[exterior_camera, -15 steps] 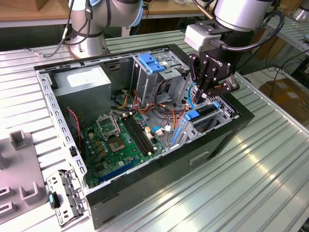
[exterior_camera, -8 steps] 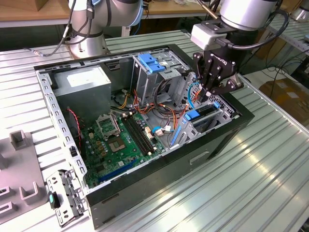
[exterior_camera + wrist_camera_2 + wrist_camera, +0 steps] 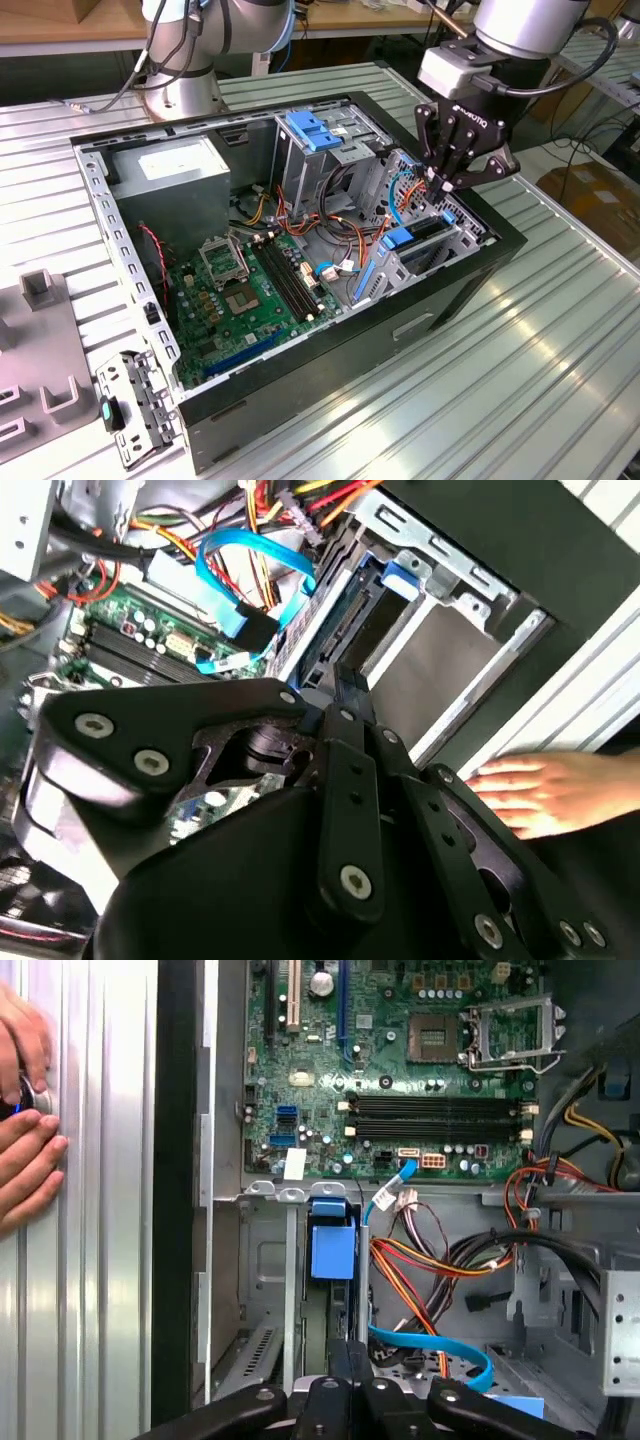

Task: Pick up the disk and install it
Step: 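Insert the first disk wire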

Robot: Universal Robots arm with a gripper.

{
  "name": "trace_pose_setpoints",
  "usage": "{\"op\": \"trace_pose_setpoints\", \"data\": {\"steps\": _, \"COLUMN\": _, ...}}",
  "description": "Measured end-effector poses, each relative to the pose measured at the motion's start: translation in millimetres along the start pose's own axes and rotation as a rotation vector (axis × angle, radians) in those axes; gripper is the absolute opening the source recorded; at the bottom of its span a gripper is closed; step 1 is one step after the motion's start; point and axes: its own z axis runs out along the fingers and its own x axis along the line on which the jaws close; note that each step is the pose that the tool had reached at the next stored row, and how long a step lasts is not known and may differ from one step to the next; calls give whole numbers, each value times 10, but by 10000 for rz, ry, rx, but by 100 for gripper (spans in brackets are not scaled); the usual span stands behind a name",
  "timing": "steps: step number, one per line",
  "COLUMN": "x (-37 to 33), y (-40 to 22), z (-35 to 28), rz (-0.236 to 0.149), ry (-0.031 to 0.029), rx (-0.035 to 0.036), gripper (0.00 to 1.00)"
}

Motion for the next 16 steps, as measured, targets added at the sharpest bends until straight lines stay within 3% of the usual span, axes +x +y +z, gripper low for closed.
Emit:
{"op": "trace_pose_setpoints", "data": {"steps": 5, "x": 2, "y": -22, "z": 2, "rz": -896, "ry": -5, "rx": 51, "gripper": 11}}
{"op": "trace_pose_setpoints", "data": {"steps": 13, "x": 5, "y": -152, "z": 3, "rz": -1341, "ry": -7, "rx": 78, "gripper": 11}}
{"op": "trace_pose_setpoints", "data": {"steps": 16, "x": 5, "y": -156, "z": 3, "rz": -2152, "ry": -10, "rx": 125, "gripper": 11}}
